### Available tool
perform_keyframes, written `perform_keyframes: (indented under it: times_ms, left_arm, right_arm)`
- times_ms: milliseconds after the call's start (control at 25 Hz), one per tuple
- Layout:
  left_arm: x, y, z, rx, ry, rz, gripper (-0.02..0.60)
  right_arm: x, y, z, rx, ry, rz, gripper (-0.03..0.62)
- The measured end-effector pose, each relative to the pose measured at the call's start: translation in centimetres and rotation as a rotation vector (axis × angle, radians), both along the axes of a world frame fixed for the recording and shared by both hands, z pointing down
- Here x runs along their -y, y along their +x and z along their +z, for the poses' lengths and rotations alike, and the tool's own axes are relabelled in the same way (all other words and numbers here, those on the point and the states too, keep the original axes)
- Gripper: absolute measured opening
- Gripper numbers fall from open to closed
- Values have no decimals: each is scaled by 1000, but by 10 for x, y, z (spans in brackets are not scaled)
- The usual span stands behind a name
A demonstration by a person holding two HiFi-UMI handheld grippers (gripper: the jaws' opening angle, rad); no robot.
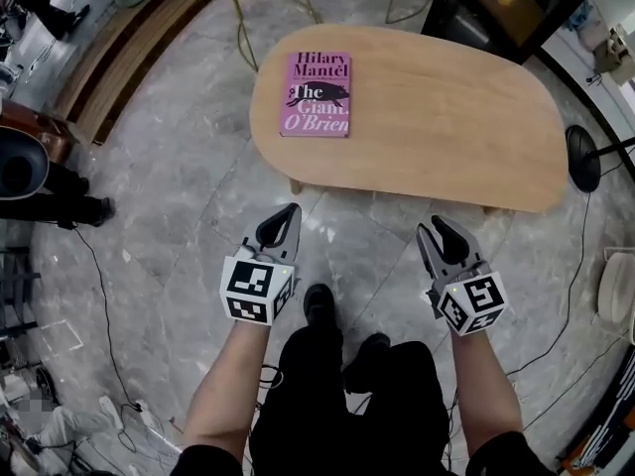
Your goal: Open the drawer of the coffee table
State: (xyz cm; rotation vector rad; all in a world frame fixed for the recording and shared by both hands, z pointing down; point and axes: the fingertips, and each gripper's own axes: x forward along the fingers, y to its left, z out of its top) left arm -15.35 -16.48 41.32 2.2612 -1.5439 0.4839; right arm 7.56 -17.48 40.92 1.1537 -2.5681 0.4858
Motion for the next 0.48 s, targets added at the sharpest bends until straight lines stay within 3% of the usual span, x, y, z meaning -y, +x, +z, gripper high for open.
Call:
perform_keyframes:
  times_ms: [160, 480]
  left_arm:
    - [9, -5, 53, -17, -29, -16, 9]
    - [28, -16, 131, -39, -8, -45, 9]
  right_arm:
    - [2, 2, 55, -11, -21, 3, 123]
    - [16, 13, 141, -24, -12, 32, 137]
